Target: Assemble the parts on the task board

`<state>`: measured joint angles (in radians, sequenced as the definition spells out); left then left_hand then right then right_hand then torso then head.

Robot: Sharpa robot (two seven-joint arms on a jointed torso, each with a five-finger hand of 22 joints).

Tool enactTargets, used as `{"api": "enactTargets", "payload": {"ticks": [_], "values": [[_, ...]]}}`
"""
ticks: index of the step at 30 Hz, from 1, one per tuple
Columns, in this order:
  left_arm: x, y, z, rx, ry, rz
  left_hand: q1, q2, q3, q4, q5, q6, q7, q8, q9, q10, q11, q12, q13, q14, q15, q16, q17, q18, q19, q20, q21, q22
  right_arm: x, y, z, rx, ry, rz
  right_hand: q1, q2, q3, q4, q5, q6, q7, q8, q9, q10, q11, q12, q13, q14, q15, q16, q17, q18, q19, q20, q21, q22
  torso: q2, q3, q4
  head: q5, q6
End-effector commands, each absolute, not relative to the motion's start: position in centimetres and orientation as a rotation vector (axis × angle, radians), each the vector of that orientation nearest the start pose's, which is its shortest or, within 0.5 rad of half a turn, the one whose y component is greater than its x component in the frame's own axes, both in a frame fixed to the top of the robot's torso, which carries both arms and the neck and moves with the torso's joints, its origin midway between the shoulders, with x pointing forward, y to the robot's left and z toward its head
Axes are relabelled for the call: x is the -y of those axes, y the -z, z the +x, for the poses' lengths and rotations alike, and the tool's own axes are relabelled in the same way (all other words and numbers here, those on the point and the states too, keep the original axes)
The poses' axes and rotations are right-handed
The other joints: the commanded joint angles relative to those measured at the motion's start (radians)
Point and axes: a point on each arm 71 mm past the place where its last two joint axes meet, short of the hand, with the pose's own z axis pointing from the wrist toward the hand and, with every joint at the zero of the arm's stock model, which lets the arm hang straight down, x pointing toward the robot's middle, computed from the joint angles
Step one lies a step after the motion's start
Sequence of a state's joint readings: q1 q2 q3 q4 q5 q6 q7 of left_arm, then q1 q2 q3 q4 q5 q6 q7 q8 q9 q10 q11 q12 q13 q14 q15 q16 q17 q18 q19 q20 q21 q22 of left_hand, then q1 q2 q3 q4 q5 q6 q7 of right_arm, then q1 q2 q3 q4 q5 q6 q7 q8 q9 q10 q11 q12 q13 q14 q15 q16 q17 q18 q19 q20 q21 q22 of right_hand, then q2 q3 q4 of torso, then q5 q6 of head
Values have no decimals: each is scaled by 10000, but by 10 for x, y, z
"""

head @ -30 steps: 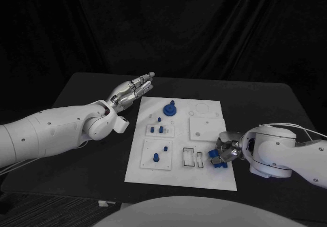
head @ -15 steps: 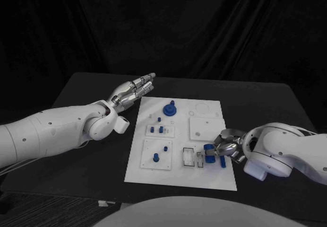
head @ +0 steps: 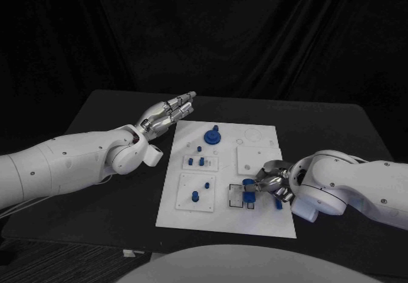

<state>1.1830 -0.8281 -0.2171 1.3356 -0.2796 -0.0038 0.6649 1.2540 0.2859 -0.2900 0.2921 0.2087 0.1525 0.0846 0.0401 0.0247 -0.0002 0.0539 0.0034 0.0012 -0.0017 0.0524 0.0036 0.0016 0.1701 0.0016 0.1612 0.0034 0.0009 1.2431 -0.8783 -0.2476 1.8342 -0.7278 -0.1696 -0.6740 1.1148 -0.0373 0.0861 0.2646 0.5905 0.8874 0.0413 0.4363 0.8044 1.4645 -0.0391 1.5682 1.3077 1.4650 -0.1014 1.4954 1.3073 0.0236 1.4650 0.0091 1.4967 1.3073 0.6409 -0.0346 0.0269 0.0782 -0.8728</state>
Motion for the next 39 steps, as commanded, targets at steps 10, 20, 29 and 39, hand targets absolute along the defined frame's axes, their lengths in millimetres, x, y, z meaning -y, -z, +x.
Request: {"api": "enactTargets", "payload": {"ticks": [10,20,29,39], "values": [[-236,239,478,-15806,17010,-6760,206,-2,104,-12,265,53,101,69,20,2,89,-34,-12,17,133,-36,-16,61,-13,108,-31,-6,157,265,374,-26294,-4848,4457,-483,52,1714,-1750,-2131,-225,147,-405,-452,1063,178,26,2631,662,176,29,191,34,523,176,-331,2274,0,-5,5,57,2],[-236,239,478,-15855,17019,-6773,246,-2,124,-10,337,124,123,99,32,2,100,-34,-12,17,157,-36,-16,56,-12,121,-30,-5,153,266,374,-26491,-4743,3983,-985,69,945,-1189,-3977,-272,232,-502,-739,1063,263,26,2631,643,253,15,96,55,489,264,-422,2248,-4,-2,-7,93,2],[-235,240,478,-15891,17028,-6781,246,-2,124,-10,337,124,123,99,32,2,100,-34,-12,17,157,-36,-16,56,-12,121,-30,-5,151,267,375,-26545,-4744,3878,-1196,147,465,-892,-4894,-309,228,-477,-857,1063,262,26,2631,631,253,1,27,68,469,269,-479,2233,-5,-1,-3,90,2],[-236,240,478,-15938,17022,-6801,270,2,138,-8,378,129,135,106,31,2,112,-34,-12,17,180,-36,-16,50,-9,133,-27,-3,152,268,377,-26518,-4694,3930,-1367,193,136,-643,-5164,-408,252,-517,-987,1063,283,26,2631,579,267,-90,-234,135,336,279,-768,2140,-5,-3,-4,130,2]]}}
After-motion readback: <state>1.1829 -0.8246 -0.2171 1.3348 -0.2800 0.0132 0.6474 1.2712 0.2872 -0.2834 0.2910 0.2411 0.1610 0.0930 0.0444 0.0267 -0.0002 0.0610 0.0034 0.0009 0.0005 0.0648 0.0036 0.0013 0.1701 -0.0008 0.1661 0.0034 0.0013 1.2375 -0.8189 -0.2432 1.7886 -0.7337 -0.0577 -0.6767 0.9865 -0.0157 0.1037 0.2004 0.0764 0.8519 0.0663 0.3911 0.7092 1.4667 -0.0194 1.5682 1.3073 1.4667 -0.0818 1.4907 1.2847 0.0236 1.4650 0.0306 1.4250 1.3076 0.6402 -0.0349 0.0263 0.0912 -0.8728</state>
